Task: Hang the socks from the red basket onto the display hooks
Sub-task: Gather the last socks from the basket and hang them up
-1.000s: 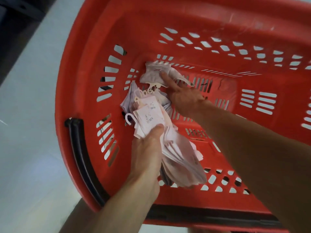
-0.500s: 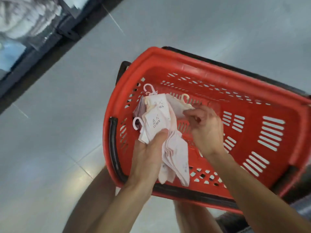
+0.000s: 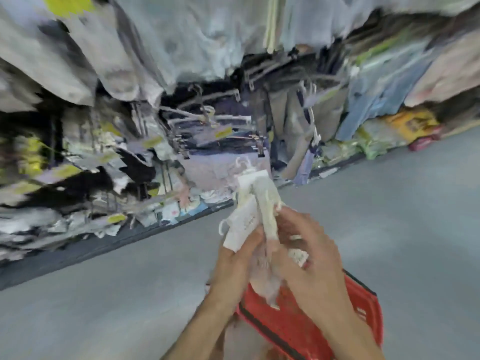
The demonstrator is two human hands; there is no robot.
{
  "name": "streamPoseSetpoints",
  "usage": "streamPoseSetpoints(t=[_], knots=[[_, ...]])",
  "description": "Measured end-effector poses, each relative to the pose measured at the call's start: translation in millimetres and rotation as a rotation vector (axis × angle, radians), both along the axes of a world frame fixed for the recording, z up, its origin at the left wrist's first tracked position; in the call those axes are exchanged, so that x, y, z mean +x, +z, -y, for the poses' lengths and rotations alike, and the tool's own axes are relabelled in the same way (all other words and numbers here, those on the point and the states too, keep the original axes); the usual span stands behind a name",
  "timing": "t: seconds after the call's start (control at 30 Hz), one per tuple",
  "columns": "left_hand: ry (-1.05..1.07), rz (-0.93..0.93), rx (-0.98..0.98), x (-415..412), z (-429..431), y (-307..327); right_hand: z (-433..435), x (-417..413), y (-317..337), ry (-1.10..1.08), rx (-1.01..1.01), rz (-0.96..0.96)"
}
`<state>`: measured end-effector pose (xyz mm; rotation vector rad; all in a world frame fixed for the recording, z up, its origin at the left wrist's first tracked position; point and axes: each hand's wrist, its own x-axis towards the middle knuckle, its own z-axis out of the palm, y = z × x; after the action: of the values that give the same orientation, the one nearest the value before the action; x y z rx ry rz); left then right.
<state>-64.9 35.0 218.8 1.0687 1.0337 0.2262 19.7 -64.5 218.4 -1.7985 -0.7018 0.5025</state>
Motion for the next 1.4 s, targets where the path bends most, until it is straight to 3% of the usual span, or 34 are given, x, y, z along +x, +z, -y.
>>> streamPoseSetpoints(t=[0.17,0.4,0.7,0.87,1.1,1.4], knots=[[-0.046,0.158,0.109,-52,-47,146,-43,-18,150,0.136,0.159,0.074],[-0.097,0.257,0.225,-137,-105,243,-108,-98,265,0.207,0.109,0.182],[0.016,0.382,0.288,-251,-180,273,-188,-202,305,0.282,0.18,0.085],[0.062,0.416,0.303,-275,-213,280,-216,-223,317,0.204,0.244,0.161],[0.023,0.491,0.29,-256,-238,301,-230,-191,331,0.135,0.39,0.004],[-0.022,0.55,0.324,-177,-287,328,-287,-116,345,0.191,0.434,-0.006]])
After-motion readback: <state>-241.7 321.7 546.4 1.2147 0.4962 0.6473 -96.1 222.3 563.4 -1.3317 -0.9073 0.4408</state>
